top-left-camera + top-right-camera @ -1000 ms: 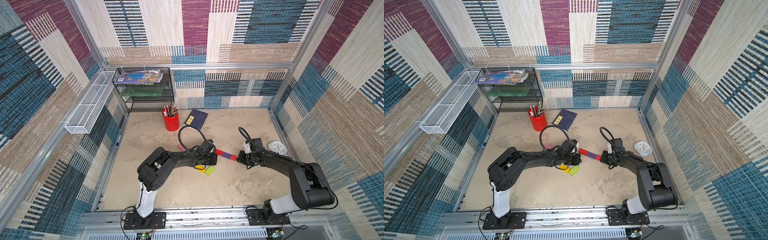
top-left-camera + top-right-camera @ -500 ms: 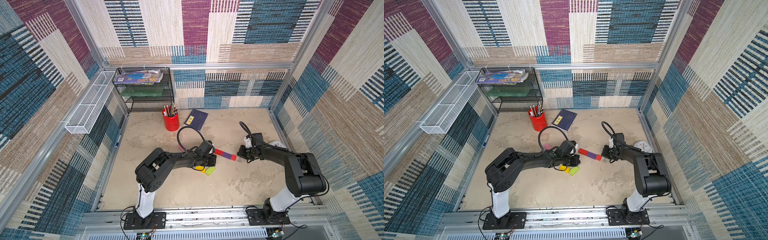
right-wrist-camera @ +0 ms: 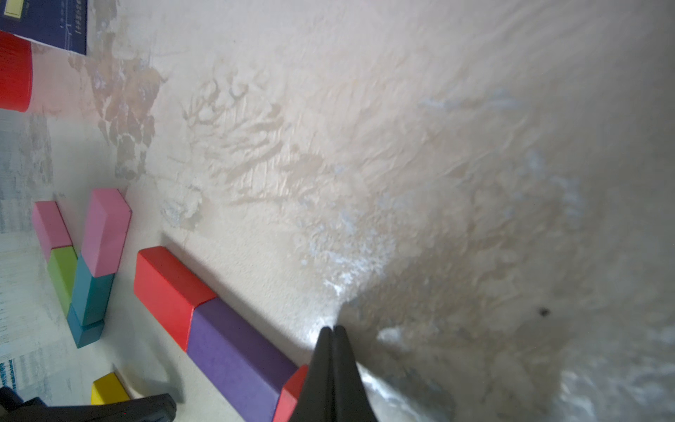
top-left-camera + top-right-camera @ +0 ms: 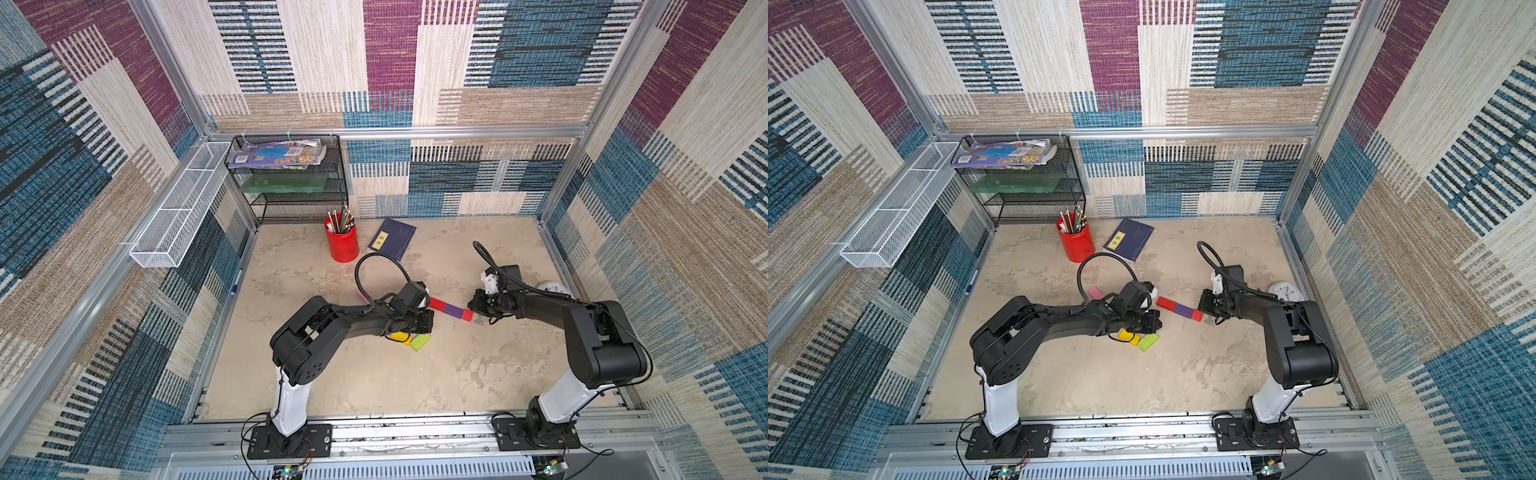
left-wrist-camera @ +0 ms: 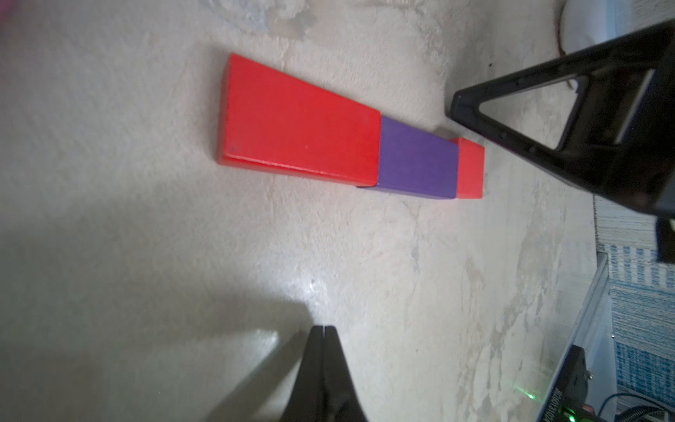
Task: Assemble the letter v with building blocks
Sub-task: Assemble the building block at the center of the board.
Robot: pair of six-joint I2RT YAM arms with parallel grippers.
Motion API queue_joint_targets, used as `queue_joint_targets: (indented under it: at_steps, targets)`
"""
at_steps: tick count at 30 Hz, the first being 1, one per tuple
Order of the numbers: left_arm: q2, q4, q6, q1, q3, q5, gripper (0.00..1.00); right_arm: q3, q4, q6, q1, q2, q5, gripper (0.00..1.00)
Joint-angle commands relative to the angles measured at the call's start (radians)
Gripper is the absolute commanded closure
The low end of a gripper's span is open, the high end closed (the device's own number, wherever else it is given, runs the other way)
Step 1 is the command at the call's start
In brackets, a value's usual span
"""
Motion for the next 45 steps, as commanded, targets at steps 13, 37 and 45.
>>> queue_joint_targets:
  at_steps: [13, 37, 45]
  targets:
    - [-0.001, 0.011, 0.005, -0.001, -0.005, 0.012, 1.00, -0.004, -0.034, 0.008, 0.011, -0.002, 0.026, 1.00]
    - [-0.377, 0.124, 0.159, 0.001, -0.263, -0.117, 0.47, -0.096, -0.037, -0.047, 0.191, -0.408, 0.255, 0.24]
    - [-0.767, 0.040, 0.104, 0.133, -0.575, -0.131, 0.27, -0.176, -0.038, -0.008, 0.589, -0.535, 0.427, 0.17]
